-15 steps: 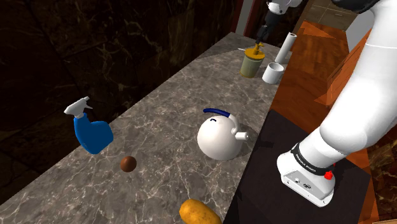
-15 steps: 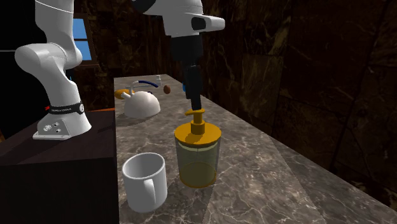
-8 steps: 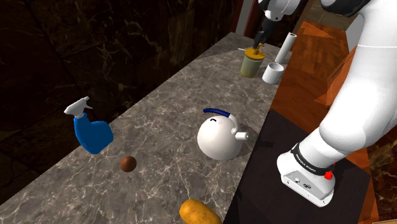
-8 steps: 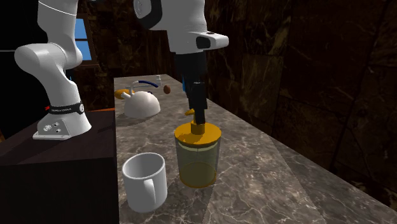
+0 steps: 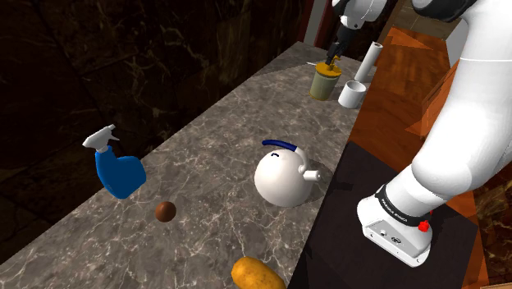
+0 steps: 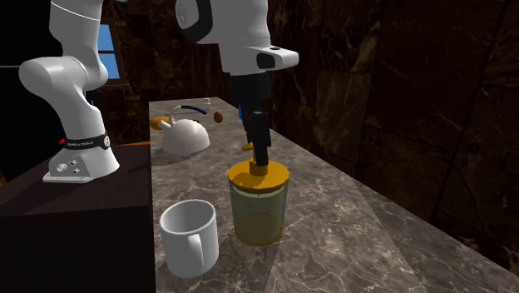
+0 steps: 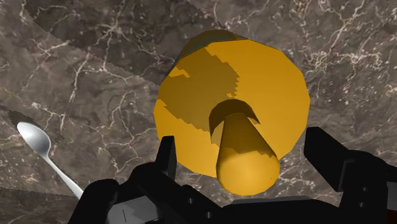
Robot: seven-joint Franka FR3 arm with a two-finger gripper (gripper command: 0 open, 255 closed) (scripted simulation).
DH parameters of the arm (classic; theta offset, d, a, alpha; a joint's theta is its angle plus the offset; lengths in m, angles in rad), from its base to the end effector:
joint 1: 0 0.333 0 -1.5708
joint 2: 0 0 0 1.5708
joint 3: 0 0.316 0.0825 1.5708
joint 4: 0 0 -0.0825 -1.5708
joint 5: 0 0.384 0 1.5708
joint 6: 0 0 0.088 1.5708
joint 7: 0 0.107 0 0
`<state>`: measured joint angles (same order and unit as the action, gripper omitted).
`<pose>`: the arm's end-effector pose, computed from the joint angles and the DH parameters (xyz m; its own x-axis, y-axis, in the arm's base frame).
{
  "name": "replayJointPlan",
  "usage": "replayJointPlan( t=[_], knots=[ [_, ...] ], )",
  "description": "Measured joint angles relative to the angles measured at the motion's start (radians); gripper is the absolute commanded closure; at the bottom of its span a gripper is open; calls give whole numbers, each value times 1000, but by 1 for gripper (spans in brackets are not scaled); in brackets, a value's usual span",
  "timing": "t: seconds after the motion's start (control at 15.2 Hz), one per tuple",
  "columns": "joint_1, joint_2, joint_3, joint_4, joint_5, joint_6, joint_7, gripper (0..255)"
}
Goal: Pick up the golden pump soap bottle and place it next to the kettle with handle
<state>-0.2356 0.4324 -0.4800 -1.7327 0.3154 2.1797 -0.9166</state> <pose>0.5264 -0.4010 0.3607 0.9922 0.0734 0.1013 0.0729 -0.9973 0.0081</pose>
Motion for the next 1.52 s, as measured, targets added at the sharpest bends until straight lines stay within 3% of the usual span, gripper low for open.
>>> replayJointPlan(
  t=[0.73, 1.52],
  knots=[
    [1, -2, -1, 2, -2, -5, 2, 255],
    [9, -60, -21, 81, -45, -133, 35, 255]
  ],
)
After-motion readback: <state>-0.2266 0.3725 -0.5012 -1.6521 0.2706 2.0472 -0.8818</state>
